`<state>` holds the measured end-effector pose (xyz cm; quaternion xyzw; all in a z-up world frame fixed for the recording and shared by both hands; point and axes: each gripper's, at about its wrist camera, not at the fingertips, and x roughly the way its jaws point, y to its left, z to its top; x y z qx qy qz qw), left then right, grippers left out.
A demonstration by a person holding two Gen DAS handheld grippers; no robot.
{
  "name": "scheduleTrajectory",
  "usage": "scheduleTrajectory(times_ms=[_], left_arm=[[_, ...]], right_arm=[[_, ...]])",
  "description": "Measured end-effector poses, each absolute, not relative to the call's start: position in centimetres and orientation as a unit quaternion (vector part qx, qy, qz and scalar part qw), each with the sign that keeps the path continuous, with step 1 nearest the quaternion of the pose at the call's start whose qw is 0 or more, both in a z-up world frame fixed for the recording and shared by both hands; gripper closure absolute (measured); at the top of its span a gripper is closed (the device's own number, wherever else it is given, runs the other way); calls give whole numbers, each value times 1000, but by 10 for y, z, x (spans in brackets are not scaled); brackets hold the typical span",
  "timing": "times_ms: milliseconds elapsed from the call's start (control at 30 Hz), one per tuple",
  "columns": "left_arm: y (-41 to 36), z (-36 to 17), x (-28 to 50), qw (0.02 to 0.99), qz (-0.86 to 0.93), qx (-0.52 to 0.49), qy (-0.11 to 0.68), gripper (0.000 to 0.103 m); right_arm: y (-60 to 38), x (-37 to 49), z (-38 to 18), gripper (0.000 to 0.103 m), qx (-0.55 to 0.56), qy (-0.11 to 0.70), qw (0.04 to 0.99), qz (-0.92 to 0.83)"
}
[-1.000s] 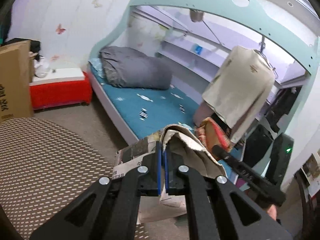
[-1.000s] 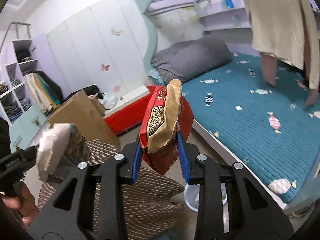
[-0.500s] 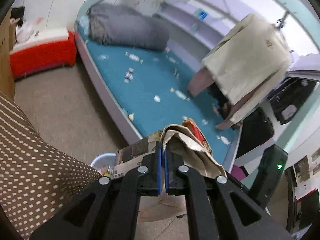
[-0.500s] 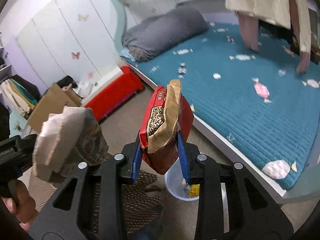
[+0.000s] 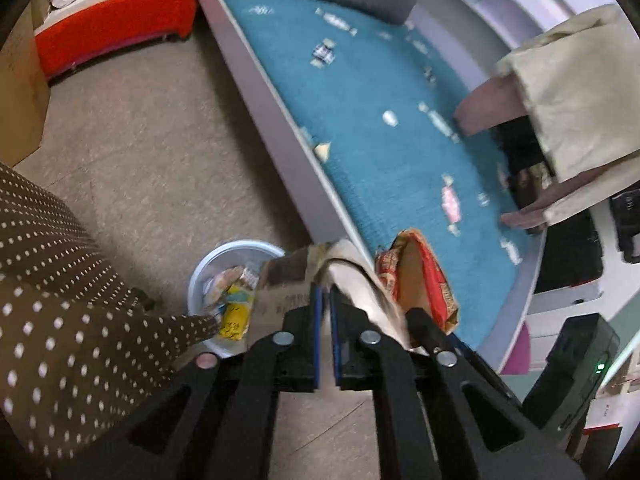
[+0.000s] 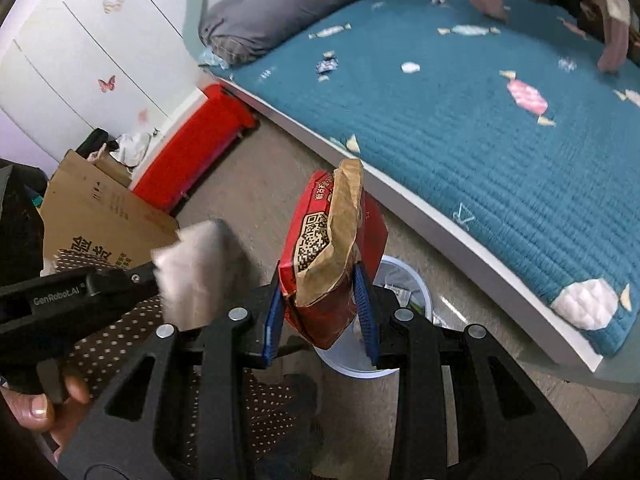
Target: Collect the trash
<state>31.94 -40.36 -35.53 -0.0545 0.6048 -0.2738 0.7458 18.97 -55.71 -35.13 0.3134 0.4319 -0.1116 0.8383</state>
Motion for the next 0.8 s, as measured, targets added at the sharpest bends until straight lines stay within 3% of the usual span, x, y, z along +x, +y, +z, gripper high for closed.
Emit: scheduleTrajectory(times_ms=[67,100,200,233,267,300,367,567,800], left_arm=[[-406,-361,324,748,-256,-36,612,21],[-405,-359,325,759,-241,-29,605,17],[-402,-351,325,774,-233,-10,589,17],[-402,-349,325,775,-231,-2,588,16],[-402,-346,324,777,-232,2,585,15],[-400,-342,323,781,-233,6,580,14],[-398,-332,318,787,-236,9,570,14],[-384,-298,301,804,-254,5,538,12],[-353,-246,259,838,-258,14,480,12]], right_arm=[[-556,195,-361,71,317,441,833,-110],[-555,200,-368,70,319,447,829,-106],[-553,209,-385,60,322,463,820,-101],[-553,212,-391,39,328,468,815,-97],[-553,213,-396,27,334,471,811,-95],[-552,213,-401,24,337,475,806,-102],[-552,212,-405,8,339,479,801,-119],[-547,195,-387,6,331,469,806,-145],[-529,171,-326,6,307,441,829,-153]])
